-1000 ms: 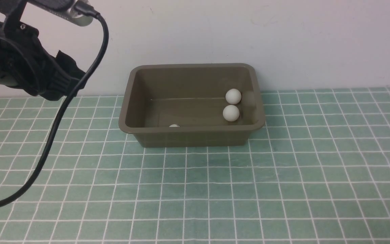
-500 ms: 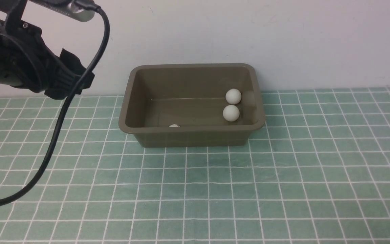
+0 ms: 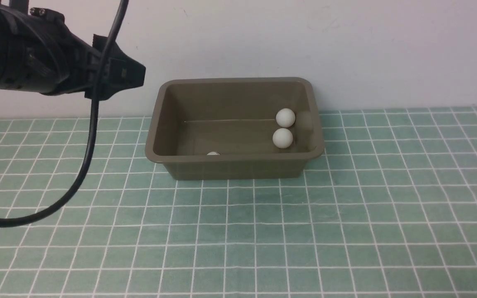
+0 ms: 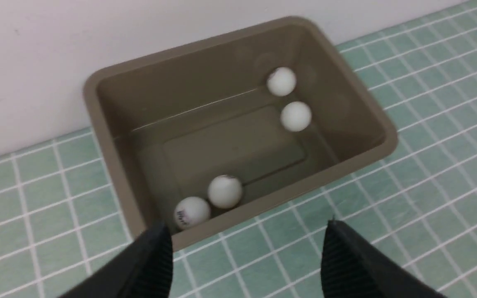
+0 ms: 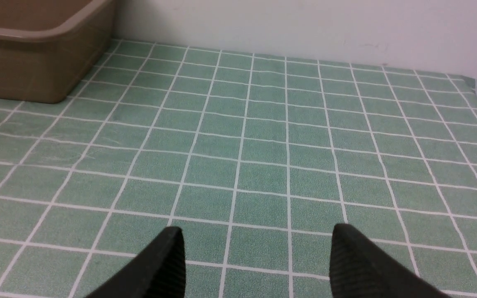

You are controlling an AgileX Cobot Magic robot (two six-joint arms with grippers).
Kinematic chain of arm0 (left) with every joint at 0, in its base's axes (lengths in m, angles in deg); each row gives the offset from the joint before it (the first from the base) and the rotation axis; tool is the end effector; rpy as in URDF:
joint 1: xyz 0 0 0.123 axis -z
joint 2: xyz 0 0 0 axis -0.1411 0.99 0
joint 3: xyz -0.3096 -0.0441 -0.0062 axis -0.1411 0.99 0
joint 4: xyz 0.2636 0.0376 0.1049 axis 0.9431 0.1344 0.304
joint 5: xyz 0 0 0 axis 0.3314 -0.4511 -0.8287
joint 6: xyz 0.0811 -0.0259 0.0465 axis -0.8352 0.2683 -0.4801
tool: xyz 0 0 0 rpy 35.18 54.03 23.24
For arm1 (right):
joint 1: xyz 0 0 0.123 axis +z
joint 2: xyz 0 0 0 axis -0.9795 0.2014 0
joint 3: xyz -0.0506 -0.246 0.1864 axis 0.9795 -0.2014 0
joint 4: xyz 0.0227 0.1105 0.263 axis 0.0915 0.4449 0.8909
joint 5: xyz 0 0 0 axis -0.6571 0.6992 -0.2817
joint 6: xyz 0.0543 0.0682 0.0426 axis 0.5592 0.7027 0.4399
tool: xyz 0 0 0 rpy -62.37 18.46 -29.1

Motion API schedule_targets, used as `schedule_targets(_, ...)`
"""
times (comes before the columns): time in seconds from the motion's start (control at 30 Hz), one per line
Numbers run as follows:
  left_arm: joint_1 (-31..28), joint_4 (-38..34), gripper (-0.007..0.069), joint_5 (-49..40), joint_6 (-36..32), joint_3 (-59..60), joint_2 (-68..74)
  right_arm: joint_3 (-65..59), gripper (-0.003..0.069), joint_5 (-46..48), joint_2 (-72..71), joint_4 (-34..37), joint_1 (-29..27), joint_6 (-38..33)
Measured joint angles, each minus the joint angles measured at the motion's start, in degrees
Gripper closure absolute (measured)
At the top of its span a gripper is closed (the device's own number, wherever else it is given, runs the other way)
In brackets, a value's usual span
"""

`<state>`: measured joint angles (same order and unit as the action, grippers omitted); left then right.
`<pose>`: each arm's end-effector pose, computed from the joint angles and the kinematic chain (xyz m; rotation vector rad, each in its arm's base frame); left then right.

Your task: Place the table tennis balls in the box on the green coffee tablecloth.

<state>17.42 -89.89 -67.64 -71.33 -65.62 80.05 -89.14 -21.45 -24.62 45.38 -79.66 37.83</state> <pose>0.2904 -0.0797 0.4134 0.3700 2.1354 -0.4504 0.0706 0.0024 0.1645 -0.1169 1.9314 -0.0521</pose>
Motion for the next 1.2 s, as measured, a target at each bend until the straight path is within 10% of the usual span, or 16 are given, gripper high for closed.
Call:
schedule_targets(0.47,-0.06,7.51,0.0186,0.20,1.05,6.68,-4.70,0.00,0.0227,0.06,0.00,0.15,0.00,0.00)
schedule_targets(1.2,-5.48,16.19,0.0186,21.98,4.86,62.55,-60.84,0.00,0.0227,0.12,0.00,0.15,0.00,0.00)
